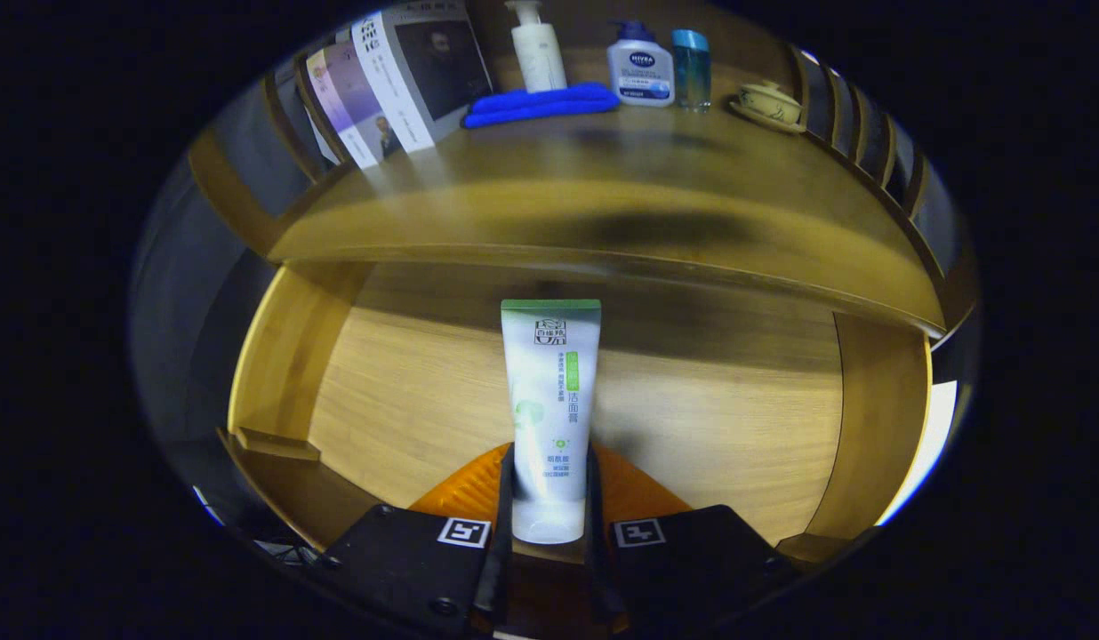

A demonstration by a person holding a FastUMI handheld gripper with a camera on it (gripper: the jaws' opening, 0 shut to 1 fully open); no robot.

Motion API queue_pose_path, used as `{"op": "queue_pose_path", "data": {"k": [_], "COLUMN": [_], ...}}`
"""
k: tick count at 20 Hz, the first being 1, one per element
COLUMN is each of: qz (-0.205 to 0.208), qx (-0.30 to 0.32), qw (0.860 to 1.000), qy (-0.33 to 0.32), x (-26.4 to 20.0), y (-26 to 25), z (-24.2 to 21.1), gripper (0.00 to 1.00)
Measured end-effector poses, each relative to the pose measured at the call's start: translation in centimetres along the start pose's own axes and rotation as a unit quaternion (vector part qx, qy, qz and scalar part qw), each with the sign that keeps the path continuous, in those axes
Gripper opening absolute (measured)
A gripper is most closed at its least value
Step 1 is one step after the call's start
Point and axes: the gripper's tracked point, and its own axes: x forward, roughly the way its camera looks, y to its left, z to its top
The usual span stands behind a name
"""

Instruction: Pull open the drawer, take out the items inside it, and place them on the countertop above the cabinet.

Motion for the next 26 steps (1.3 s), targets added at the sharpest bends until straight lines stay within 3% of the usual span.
{"op": "queue_pose_path", "data": {"k": [10, 19, 26], "qz": [0.054, 0.062, 0.048], "qx": [0.015, 0.028, 0.036], "qw": [0.996, 0.991, 0.989], "qy": [-0.064, -0.119, -0.132], "x": [-5.7, -9.3, -8.4], "y": [1.2, 0.6, 0.7], "z": [-1.0, 2.0, 6.5], "gripper": [0.36, 0.36, 0.36]}}
